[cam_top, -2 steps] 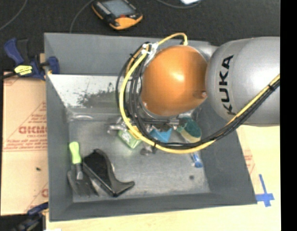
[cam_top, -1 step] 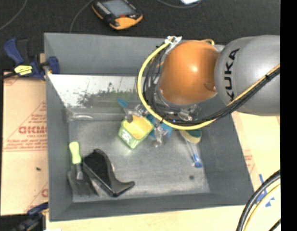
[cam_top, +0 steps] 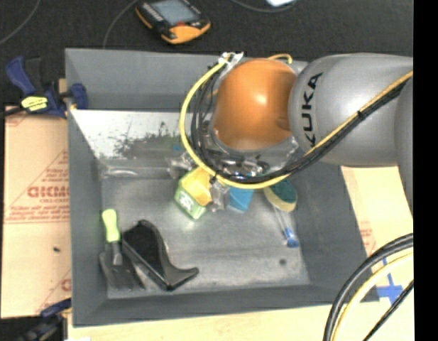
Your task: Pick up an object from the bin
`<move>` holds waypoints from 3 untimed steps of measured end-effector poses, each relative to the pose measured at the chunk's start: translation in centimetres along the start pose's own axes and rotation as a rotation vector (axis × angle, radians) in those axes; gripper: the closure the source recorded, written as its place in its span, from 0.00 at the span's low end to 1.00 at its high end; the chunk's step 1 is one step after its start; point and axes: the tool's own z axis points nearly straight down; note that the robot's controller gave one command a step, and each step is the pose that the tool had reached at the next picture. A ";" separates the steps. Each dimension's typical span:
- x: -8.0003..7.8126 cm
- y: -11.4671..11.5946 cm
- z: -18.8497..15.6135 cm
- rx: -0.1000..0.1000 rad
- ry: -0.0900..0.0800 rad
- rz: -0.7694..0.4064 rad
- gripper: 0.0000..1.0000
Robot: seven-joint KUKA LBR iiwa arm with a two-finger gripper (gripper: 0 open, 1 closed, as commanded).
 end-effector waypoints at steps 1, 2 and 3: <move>-2.2 -0.4 -3.5 0.005 -0.008 -0.116 0.00; -4.1 -1.8 -5.7 0.011 -0.016 -0.180 0.00; -8.6 0.7 -9.7 0.012 -0.029 0.022 0.00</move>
Offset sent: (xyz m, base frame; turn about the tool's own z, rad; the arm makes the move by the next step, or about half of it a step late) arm 0.0126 0.0114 0.0348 -0.1182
